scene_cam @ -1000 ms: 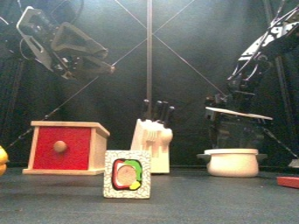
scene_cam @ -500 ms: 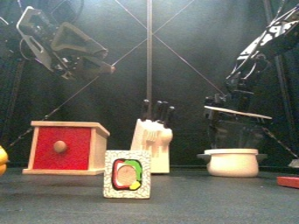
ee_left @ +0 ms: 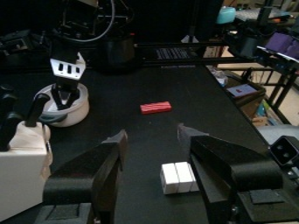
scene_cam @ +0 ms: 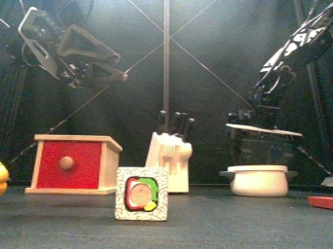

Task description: Grab rice

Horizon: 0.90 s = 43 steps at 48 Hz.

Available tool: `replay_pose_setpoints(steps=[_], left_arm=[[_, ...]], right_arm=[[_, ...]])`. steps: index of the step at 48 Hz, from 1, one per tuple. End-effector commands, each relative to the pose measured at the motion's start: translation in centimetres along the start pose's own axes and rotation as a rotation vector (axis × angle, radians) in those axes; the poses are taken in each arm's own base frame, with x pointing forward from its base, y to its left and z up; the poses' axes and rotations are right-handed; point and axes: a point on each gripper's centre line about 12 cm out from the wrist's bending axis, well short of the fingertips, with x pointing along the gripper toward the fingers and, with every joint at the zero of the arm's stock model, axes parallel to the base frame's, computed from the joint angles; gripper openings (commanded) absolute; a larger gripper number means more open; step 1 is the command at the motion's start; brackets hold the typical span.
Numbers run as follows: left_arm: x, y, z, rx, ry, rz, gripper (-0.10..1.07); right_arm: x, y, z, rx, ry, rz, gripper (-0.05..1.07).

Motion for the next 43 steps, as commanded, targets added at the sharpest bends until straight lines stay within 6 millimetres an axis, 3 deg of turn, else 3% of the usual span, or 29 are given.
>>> replay_pose_setpoints(steps=[1, 43], left_arm=[[0.3, 0.1, 0.7, 0.0, -0.025, 0.002, 0.86], [0.3, 0.1, 0.7, 0.0, -0.025, 0.002, 0.86]], right_arm=[[-0.3, 0.7, 0.7, 0.015, -0.011, 0.02, 0.95], [1.4, 0.4, 0.8, 0.027, 0.011, -0.033, 0.95]])
